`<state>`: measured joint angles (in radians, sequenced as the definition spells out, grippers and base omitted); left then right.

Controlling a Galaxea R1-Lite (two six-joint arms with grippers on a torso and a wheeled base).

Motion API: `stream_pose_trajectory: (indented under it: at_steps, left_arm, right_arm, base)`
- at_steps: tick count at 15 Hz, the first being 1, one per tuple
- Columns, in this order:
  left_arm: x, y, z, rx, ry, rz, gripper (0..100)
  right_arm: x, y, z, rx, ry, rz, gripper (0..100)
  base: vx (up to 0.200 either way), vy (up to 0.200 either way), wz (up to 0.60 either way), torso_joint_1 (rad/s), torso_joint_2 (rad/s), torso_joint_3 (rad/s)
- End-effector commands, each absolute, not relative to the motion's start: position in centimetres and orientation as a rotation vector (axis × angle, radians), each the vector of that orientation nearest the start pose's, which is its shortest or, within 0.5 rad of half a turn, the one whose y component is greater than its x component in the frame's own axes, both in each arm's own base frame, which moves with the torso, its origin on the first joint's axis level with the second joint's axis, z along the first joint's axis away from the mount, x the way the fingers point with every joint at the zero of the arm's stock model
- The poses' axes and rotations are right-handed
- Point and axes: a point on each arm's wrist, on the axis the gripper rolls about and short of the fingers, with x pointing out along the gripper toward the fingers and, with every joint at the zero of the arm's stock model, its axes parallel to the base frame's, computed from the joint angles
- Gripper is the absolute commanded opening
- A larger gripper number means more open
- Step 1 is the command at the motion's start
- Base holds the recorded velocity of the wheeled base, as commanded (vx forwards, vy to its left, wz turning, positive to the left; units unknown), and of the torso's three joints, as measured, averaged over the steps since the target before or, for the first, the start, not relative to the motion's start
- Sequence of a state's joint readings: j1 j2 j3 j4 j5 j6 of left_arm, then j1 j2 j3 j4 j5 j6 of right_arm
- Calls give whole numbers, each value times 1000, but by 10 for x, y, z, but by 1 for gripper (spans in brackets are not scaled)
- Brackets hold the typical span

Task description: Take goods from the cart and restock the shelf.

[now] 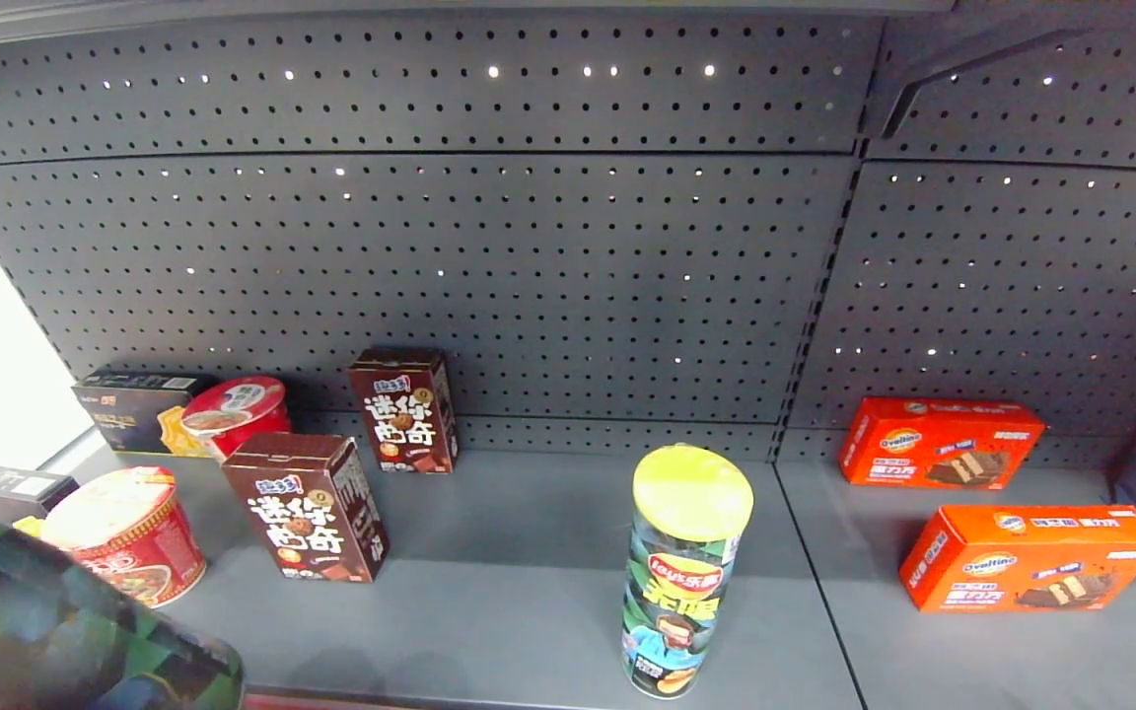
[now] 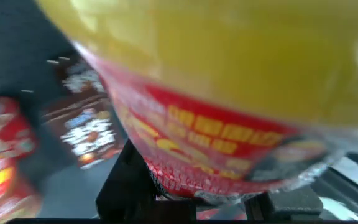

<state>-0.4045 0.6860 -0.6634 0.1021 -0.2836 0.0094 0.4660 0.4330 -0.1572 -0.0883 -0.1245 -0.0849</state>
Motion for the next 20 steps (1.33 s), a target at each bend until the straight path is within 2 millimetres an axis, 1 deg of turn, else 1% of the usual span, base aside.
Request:
stream_pose_trajectory:
  at_steps: [1,2,3,4,5,6,7,9,10,11,12,14,17,19,20]
  left_arm:
    - [73,-43,253,17,233,-765,0]
    - [83,-50,258,20,245,-788,0]
    - [86,-53,260,20,246,-794,0]
    - [99,-61,262,23,267,-802,0]
    - [114,-69,262,17,269,-834,0]
    - [118,-72,262,12,260,-862,0]
    - [135,-79,261,-5,237,-946,0]
    - [165,-85,251,-17,242,-957,0]
    - [177,-89,247,-17,249,-953,0]
    - [195,-96,242,-18,238,-951,0]
    - [207,-100,237,-17,233,-953,0]
    - [233,-110,221,-20,222,-995,0]
    - [274,-122,203,-3,206,-1016,0]
    - [297,-132,192,40,208,-1023,0]
    - [304,-135,188,51,210,-1027,0]
  right_arm:
    - [-23,-12,116,-93,24,213,100]
    - [-29,-14,108,-89,17,196,100]
    - [-31,-14,105,-89,18,188,100]
    - [-34,-15,96,-95,50,172,100]
    - [-33,-15,94,-91,53,165,100]
    - [-33,-14,94,-89,51,163,100]
    - [-32,-14,92,-85,56,160,100]
    - [-30,-14,88,-88,60,142,100]
    - [-30,-14,88,-86,52,140,100]
    - [-29,-14,87,-83,52,140,100]
    - [-29,-14,87,-79,52,140,100]
    - [-29,-14,87,-69,53,140,100]
    - [-29,-14,87,-69,53,140,100]
    - [-29,-14,87,-69,53,140,100]
    - [-29,-14,87,-70,54,140,100]
  base:
    - [0,0,0,0,0,0]
    - [0,0,0,0,0,0]
    - [0,0,0,0,0,0]
    - [0,0,0,0,0,0]
    - [0,0,0,0,0,0]
    - [0,0,0,0,0,0]
    - [0,0,0,0,0,0]
    - [0,0,0,0,0,0]
    - [0,0,0,0,0,0]
    - [0,0,0,0,0,0]
    - [0,0,0,0,0,0]
    - [0,0,0,0,0,0]
    - [0,0,0,0,0,0]
    - [0,0,0,0,0,0]
    - [0,0,0,0,0,0]
